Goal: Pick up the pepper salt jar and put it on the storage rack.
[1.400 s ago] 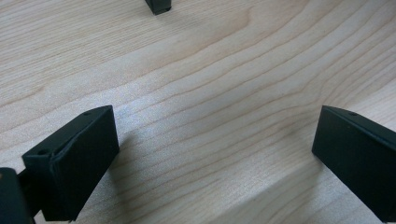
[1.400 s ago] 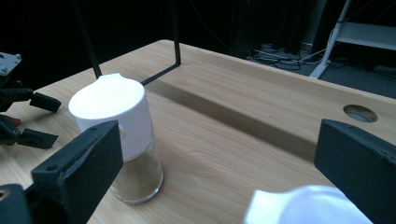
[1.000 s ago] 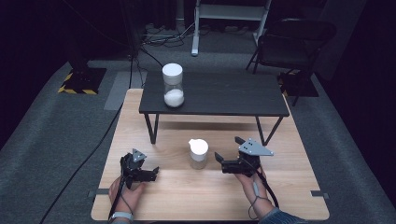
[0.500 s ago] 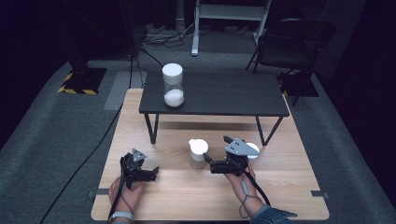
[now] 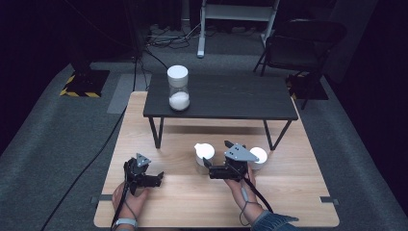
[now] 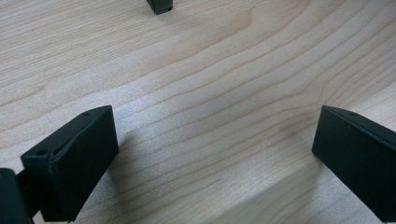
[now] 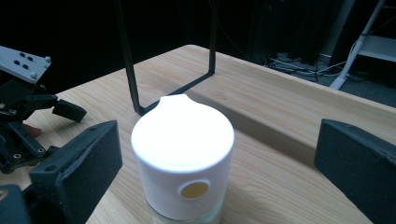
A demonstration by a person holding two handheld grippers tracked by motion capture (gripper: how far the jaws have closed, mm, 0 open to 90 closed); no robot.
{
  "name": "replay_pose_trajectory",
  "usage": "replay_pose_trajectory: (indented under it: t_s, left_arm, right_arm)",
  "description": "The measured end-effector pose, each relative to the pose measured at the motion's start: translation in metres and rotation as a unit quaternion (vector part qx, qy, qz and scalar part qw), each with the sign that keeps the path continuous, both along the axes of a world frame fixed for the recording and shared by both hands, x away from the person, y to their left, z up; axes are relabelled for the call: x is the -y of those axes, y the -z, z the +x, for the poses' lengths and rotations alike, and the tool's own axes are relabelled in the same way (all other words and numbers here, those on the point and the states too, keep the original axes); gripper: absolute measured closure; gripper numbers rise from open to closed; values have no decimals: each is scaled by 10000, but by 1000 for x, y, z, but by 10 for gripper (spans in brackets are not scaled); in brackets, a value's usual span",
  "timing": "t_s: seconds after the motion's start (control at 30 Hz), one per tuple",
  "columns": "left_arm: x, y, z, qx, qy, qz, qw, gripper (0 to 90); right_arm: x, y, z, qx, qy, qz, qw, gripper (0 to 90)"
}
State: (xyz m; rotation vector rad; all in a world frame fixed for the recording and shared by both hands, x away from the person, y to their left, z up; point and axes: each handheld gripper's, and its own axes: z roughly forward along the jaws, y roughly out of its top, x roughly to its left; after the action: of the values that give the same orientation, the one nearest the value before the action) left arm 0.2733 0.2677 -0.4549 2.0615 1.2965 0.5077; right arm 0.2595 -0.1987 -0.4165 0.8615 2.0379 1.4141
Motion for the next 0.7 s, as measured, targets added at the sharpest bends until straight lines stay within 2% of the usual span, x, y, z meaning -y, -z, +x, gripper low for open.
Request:
replay_pose_trajectory:
  t_s: [0.4, 0.7]
  left_arm:
    - [0, 0, 0, -1, -6, -1, 10000, 4]
    - [0, 0, 0, -1, -8, -2, 10000, 4]
  right_arm:
    - [-15, 12, -5, 10, 69, -119, 9999, 9]
    - [-20, 24, -3, -90, 98, -3, 9999, 10]
